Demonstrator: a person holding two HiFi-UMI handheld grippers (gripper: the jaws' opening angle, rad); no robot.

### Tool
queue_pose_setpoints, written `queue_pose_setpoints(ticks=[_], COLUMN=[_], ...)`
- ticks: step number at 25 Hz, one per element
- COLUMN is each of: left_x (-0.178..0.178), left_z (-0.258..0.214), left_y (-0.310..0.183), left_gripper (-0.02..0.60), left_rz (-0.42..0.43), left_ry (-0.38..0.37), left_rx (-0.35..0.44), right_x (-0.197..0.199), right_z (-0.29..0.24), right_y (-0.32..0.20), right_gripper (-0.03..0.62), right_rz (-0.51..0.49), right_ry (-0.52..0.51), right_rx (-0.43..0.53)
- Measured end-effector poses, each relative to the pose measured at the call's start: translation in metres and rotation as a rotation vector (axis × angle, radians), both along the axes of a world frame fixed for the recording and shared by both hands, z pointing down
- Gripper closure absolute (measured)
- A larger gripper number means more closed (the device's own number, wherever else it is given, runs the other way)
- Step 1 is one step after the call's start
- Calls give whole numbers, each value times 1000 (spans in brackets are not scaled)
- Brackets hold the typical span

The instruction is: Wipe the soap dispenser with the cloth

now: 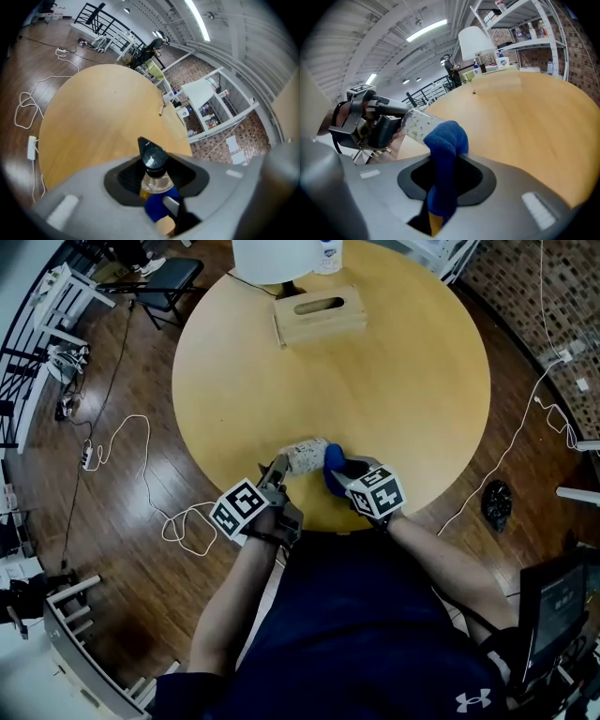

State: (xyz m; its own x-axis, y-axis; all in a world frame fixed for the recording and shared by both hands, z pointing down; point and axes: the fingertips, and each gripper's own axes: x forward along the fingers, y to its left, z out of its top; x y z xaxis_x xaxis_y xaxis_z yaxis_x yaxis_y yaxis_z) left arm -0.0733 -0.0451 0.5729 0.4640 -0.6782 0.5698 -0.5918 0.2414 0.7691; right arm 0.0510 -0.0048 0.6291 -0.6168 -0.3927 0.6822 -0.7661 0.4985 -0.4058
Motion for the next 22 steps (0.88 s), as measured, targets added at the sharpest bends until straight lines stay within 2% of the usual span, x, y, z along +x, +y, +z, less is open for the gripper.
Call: queue_pose_setpoints(ticks=[2,5,8,10,12,16,18,19,20,22], left_x=[0,0,1,-3,-8,-5,-1,3,9,34], left_z=[0,-2,-1,2,5,2,-1,-6,-14,-32], left_y=[0,0,2,3,2,2,1,0,-1,0], left_gripper=[436,436,436,437,437,439,437,436,437,439], left_rz=[4,17,21,-1,-18,28,102,171,274,574], left_ry=[-4,-20,-38,-26,-10,-27,-80,-141,-234,-477], left_rx=[1,8,9,-7,-19,-2,30,67,125,287], right_x=[-11,-47,-65,-53,-27,23,38,44,49,56], right_z=[-18,-52,-56,-42,-20,12,15,13,10,3], right_y=[1,6,6,1,-6,-17,-22,-25,-26,-27], right_gripper=[497,497,497,500,500,500,500,500,500,500], right_rz=[-25,-113,-152,-120,-47,98,156,179,197,220], right_ry=[-23,-91,-95,-69,-16,64,76,73,66,48], right_rx=[26,100,144,134,79,-58,-88,-89,-85,-71])
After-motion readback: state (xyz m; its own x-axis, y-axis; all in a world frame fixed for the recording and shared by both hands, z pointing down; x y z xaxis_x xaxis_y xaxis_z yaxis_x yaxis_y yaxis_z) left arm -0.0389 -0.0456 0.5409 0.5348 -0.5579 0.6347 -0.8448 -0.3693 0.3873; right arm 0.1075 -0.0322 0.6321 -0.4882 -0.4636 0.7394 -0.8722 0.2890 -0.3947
